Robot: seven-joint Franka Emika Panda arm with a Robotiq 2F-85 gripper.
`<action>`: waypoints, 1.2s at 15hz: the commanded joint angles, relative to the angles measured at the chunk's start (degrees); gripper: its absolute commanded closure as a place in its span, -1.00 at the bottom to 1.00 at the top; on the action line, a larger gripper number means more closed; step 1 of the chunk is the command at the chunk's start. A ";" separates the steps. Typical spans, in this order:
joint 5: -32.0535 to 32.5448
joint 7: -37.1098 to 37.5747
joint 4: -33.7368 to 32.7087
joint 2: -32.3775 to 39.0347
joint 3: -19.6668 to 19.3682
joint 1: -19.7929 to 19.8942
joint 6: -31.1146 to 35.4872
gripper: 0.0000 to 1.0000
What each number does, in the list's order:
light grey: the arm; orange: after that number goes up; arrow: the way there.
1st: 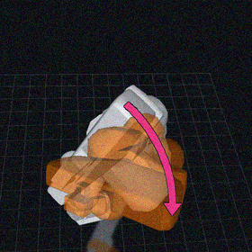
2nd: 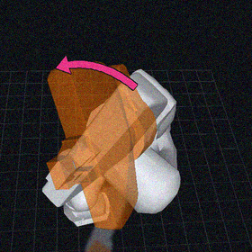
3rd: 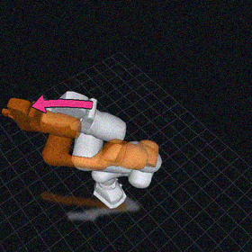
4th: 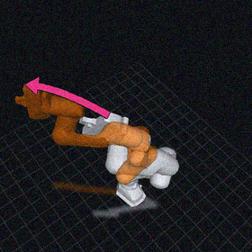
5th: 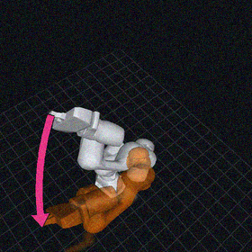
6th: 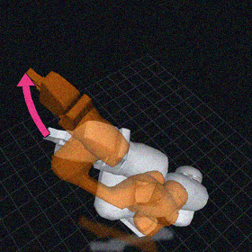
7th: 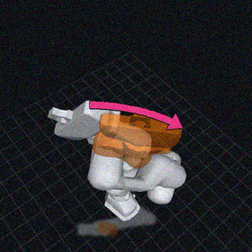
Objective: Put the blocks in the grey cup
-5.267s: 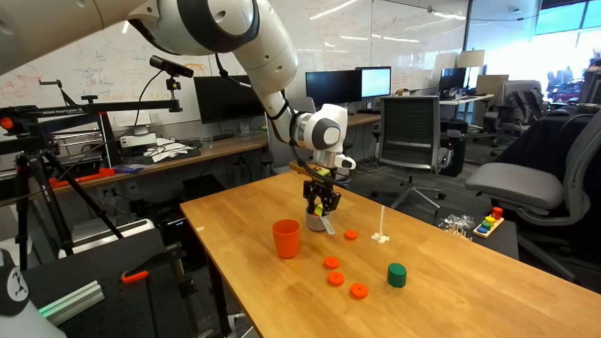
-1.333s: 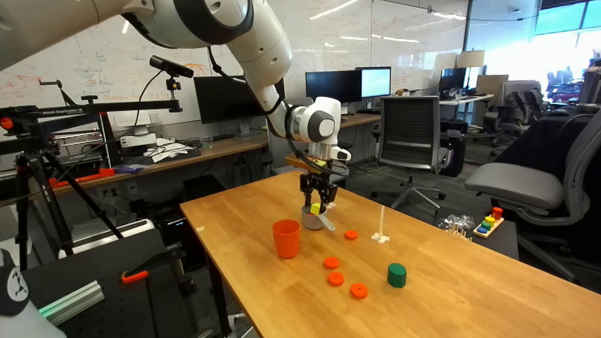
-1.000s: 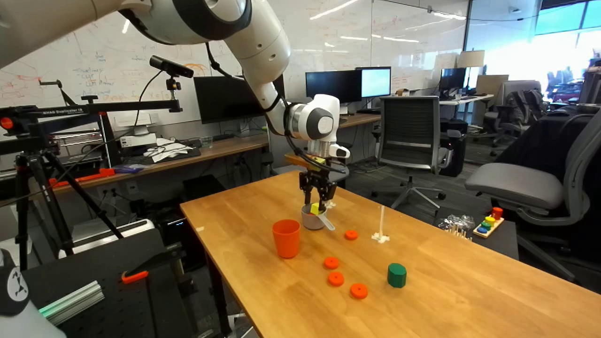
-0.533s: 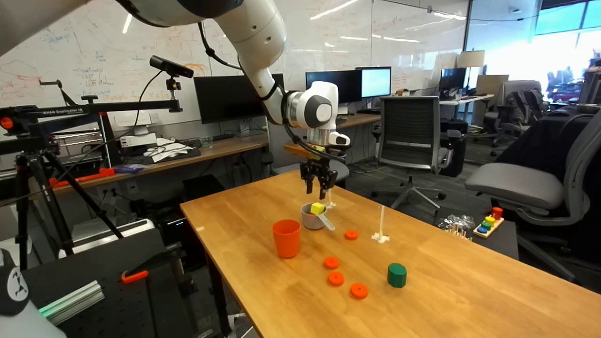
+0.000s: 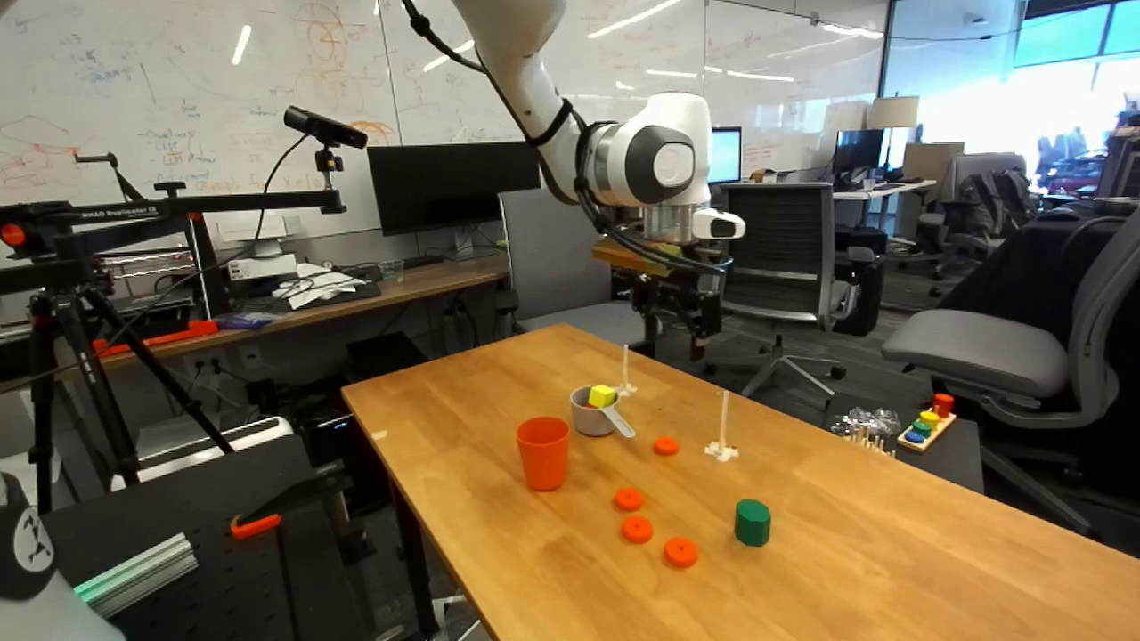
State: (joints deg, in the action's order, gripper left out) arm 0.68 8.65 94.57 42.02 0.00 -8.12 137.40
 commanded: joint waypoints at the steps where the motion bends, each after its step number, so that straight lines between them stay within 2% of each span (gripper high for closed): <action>1: -3.04 -1.71 9.47 -7.28 -0.28 6.03 3.47 -0.99; 5: -5.45 -3.48 13.10 -8.69 -0.46 11.36 4.34 -1.00; 9: -9.98 -5.97 12.12 -5.54 1.27 14.67 3.32 -1.00; 14: -13.57 -6.77 8.88 -0.88 2.39 15.35 1.71 -1.00; 18: -13.28 -5.55 5.76 2.71 1.64 14.70 1.14 -1.00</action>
State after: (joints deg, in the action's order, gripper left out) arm -11.62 3.44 104.26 42.04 1.36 6.14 139.97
